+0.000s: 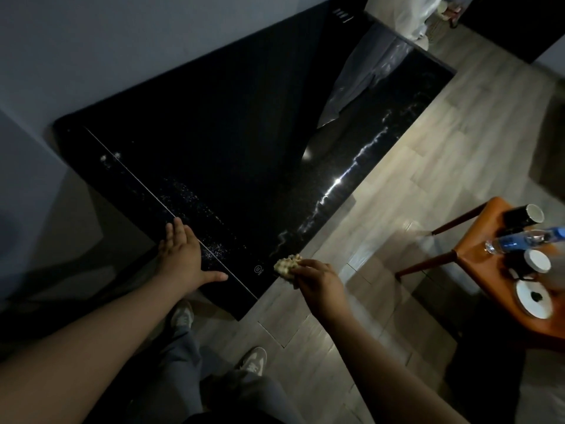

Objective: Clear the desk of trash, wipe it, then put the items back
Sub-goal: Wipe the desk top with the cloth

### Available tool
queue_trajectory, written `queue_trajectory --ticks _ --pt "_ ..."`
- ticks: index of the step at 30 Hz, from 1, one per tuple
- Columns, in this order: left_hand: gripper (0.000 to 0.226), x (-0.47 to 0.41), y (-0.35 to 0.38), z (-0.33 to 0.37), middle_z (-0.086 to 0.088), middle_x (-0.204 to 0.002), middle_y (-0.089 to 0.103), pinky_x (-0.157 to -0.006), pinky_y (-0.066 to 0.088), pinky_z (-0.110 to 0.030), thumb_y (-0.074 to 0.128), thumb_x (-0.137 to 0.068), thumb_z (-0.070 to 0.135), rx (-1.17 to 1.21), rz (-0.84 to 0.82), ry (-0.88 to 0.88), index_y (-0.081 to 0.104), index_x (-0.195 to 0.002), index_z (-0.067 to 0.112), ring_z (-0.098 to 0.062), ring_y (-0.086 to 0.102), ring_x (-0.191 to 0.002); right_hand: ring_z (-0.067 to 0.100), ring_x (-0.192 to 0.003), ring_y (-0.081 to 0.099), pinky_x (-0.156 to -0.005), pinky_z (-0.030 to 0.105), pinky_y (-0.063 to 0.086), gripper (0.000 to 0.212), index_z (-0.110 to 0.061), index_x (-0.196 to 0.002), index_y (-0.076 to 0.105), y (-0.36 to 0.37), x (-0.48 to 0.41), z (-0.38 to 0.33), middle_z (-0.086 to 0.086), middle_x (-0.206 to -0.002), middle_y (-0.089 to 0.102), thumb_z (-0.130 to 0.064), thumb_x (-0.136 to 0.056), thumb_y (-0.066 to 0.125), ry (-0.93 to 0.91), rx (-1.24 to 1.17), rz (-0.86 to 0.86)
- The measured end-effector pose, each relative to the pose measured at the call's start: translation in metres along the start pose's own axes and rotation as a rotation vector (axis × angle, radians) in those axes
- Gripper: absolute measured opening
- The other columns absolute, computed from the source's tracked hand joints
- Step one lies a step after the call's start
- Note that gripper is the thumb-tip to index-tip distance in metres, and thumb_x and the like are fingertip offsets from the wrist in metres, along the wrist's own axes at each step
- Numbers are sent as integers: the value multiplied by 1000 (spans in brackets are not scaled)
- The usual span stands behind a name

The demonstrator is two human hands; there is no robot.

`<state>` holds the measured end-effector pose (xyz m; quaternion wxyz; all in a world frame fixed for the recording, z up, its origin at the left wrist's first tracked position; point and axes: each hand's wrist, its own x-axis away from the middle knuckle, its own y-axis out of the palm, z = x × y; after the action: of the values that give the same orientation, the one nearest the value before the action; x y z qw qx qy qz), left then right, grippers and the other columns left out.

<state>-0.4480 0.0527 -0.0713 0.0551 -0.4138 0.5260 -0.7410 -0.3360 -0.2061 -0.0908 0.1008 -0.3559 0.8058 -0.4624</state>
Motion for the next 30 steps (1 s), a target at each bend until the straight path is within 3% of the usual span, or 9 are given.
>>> queue_trajectory --ticks 3,8,14,22,30 --pt "140 -1 1 -1 -24 -153 -26 -120 5 -46 63 -62 78 3 12 6 -13 -148 -4 -37 -19 -144 13 -110 49 -89 15 35 21 -23 -111 70 -9 9 7 -5 -124 59 -21 -91 61 45 18 -8" --pt "140 -1 1 -1 -25 -153 -25 -120 5 -46 61 -63 79 -1 19 15 -13 -147 -5 -37 -18 -144 15 -101 55 -84 29 49 15 -24 -100 73 -25 14 10 -7 -112 64 -25 -90 62 43 33 40" --pt "139 1 -1 -3 -25 -154 -23 -120 5 -45 58 -64 81 -7 27 20 -13 -148 -4 -37 -17 -145 12 -96 54 -79 28 49 13 -26 -92 72 -41 7 -12 -10 -108 64 -26 -91 59 8 28 135" --pt "112 -2 -31 -29 -13 -158 12 -117 21 -39 56 -76 72 75 173 49 11 -151 4 -28 16 -145 7 -101 51 -82 18 43 24 -26 -115 68 -52 -51 -66 -8 -118 62 -25 -92 60 -120 51 191" --pt "103 -22 -61 -98 -10 -160 6 -119 19 -38 60 -82 61 217 204 -19 9 -152 6 -27 7 -147 5 -107 47 -90 19 39 26 -23 -116 68 -33 -127 -150 -7 -122 61 -25 -91 61 -221 9 104"
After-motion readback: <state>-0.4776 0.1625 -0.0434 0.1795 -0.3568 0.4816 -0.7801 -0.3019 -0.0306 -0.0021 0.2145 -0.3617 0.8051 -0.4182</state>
